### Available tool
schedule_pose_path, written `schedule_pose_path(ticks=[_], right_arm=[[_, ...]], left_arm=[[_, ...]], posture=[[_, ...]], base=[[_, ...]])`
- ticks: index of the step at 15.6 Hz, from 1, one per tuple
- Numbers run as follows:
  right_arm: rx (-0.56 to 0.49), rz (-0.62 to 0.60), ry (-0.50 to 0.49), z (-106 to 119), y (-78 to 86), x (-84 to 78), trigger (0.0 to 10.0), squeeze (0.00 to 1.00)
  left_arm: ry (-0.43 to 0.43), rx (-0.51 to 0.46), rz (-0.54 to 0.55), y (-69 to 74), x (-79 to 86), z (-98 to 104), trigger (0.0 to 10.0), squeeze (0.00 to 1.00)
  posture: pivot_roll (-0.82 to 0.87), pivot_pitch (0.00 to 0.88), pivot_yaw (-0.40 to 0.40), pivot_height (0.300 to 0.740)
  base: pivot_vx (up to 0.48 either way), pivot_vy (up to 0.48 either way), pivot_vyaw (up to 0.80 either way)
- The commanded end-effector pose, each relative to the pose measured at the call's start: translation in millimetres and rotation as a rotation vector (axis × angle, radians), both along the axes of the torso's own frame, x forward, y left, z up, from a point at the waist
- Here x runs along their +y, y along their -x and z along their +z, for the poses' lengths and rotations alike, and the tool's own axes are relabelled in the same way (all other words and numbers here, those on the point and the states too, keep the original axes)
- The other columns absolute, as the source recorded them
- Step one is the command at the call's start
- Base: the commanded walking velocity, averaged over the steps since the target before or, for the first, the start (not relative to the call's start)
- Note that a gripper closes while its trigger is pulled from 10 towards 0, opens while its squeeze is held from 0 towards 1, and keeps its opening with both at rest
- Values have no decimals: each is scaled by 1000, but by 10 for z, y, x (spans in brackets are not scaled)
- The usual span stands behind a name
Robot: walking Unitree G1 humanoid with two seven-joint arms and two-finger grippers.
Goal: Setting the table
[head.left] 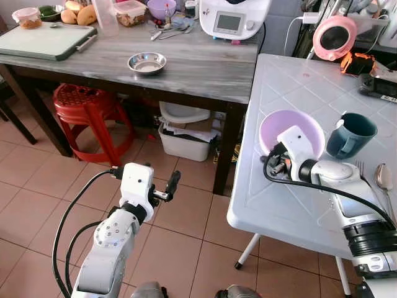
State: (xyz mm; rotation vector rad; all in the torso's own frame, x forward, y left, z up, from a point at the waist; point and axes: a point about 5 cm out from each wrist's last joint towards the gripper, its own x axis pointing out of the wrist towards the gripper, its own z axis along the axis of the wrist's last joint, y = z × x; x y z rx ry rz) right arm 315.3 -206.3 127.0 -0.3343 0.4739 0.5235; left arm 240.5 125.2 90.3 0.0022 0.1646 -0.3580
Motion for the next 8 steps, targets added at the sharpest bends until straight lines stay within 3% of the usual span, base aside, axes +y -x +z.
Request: schedule_pose_path(ticks=[1, 8], right_arm=[[43, 4, -2, -91, 37, 17, 0, 0], [-8, -21, 10, -103, 26, 24, 0, 0]], left_arm=[[-20, -1, 1, -18, 6, 8, 10000, 0], [-30, 0, 6, -34, 17, 3, 10000, 0]], posture=[[26, 15, -2, 740], [33, 10, -1, 740]], base=[[0, 0, 0], [0, 0, 0]])
